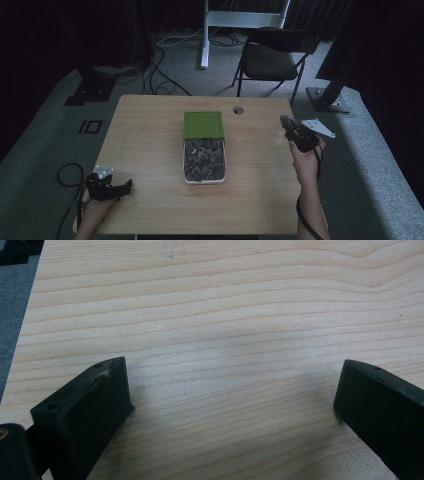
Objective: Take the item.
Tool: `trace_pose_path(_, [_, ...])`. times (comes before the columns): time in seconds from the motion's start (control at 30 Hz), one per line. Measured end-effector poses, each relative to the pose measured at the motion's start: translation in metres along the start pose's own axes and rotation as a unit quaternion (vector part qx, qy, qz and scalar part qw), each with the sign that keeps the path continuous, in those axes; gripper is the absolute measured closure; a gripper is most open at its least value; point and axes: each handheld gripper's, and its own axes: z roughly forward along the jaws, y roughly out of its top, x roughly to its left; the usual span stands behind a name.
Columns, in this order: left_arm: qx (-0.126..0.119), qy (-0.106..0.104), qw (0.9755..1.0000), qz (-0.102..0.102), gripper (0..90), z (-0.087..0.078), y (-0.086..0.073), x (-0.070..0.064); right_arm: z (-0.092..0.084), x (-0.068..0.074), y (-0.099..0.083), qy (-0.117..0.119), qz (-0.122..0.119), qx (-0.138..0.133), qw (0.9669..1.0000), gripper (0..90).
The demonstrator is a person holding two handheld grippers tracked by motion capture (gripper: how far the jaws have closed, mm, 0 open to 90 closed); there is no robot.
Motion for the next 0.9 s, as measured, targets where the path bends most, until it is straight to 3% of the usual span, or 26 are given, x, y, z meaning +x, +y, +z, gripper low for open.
trace_pose_path(0.53, [0.0, 0.0, 1.0, 0.0, 2.3, 0.0, 0.0, 0.0, 0.02, -0.028, 0.009, -0.038, 0.026, 0.017, 0.9988, 75.2])
trace_pose_path(0.73, [0.0, 0.0, 1.0, 0.0, 2.3, 0.0, 0.0, 0.0, 0.031, -0.033, 0.007, -0.049, 0.024, 0.031, 0.9981, 75.2])
trace_pose_path(0.9, [0.0, 0.0, 1.0, 0.0, 2.3, 0.0, 0.0, 0.0, 0.039, -0.037, 0.008, -0.053, 0.037, 0.037, 0.9973, 75.2])
